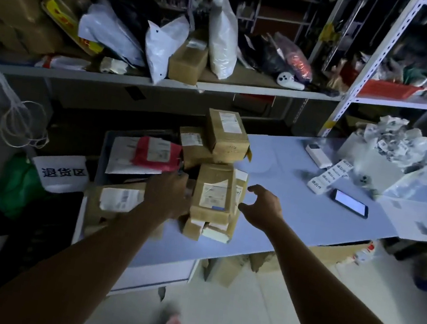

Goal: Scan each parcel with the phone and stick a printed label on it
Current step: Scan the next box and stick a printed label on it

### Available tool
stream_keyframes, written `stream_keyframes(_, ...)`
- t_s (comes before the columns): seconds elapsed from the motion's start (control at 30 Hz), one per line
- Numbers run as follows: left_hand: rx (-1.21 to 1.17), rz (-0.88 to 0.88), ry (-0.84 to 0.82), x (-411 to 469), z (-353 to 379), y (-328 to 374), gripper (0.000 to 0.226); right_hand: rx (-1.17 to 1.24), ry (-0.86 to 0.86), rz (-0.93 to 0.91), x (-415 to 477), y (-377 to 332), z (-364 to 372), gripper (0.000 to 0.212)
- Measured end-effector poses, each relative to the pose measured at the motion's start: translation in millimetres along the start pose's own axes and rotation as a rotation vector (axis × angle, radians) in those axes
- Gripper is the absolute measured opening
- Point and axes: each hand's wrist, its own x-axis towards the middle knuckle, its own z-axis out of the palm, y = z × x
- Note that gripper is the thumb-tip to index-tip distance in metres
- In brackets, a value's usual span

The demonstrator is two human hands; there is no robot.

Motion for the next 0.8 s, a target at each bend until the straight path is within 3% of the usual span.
stream_keyframes(0.13, -0.247, -0.050, -0.023, 88.3, 20.0, 17.6, 0.032, 0.057, -0.023, 0.031, 81.0, 7.5, -11.0, 0.056)
stream_keyframes(0.3, -0.454, -0.218, -0.106, 185.9, 42.2, 29.2, 0.051, 0.119, -0.042, 0.012, 171.0, 18.1, -19.0, 0.053)
stream_keyframes(0.43, -0.674, -0.356, -0.130, 235.7, 68.5, 33.9, 0.050, 0.176, -0.084, 0.003, 231.6, 23.2, -11.4, 0.055)
stream_keyframes(0.57, -0.759, -0.398, -0.105, 284.6, 99.9, 50.2, 0.047, 0.287, -0.115, -0.025, 307.7, 25.3, -0.5, 0.055)
stream_keyframes(0.7, -0.840, -0.568, 0.017, 304.5, 121.7, 68.5, 0.041, 0.331, -0.276, -0.098, 355.7, 29.5, 6.1, 0.037)
stream_keyframes(0.8, -0.957, -0.678, 0.071, 311.2, 129.9, 75.6, 0.046, 0.361, -0.280, -0.192, 369.8, 37.2, 7.0, 0.027)
